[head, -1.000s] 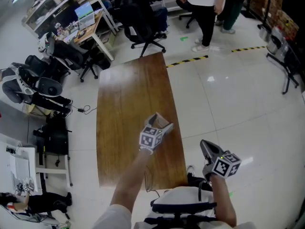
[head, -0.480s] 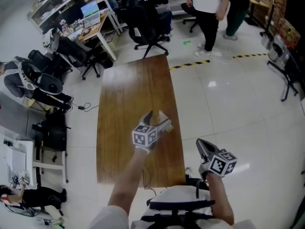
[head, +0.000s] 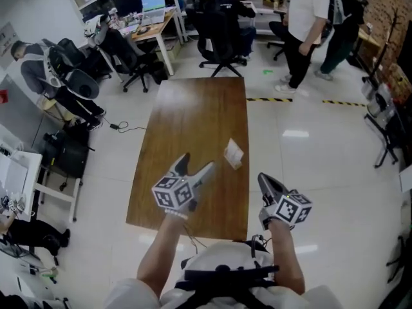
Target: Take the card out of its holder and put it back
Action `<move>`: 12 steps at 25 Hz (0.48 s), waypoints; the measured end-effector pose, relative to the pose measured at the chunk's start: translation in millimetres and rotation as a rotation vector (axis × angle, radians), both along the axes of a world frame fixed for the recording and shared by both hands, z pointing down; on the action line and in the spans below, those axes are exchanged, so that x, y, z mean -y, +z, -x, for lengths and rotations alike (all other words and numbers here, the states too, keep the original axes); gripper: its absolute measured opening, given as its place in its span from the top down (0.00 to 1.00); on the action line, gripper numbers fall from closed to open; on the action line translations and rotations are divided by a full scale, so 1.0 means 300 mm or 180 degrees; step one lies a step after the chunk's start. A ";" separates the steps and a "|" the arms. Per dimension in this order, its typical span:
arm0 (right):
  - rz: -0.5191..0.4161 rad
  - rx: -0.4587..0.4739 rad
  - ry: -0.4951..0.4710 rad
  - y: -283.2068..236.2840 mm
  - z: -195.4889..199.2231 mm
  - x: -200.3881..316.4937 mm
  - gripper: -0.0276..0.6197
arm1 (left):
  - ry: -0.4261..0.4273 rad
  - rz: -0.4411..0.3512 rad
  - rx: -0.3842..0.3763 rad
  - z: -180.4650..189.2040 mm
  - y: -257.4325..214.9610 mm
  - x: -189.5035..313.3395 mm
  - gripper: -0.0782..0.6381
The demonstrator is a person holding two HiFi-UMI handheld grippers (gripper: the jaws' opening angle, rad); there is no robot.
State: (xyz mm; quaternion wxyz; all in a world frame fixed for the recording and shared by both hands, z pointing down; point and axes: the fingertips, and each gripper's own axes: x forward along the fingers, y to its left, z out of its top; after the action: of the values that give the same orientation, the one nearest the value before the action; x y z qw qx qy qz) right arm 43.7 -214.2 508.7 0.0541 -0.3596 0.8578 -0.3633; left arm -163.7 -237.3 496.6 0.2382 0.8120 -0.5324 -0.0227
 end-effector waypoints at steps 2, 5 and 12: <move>-0.0040 0.0009 -0.0072 -0.036 0.041 -0.014 0.94 | 0.0016 -0.0072 -0.0066 0.018 -0.050 -0.093 0.33; -0.0099 -0.0004 -0.0196 -0.070 0.134 -0.057 0.94 | 0.0007 -0.0131 -0.0156 0.072 -0.090 -0.222 0.65; -0.0068 -0.0156 -0.0326 -0.071 0.278 -0.211 0.94 | -0.0128 0.0067 -0.0230 0.131 0.001 -0.468 0.89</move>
State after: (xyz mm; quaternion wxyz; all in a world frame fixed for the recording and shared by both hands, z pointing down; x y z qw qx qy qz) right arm -39.7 -150.9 487.5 0.0183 -0.3234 0.8799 -0.3475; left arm -202.9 -97.0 496.9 0.2652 0.7973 -0.5398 -0.0512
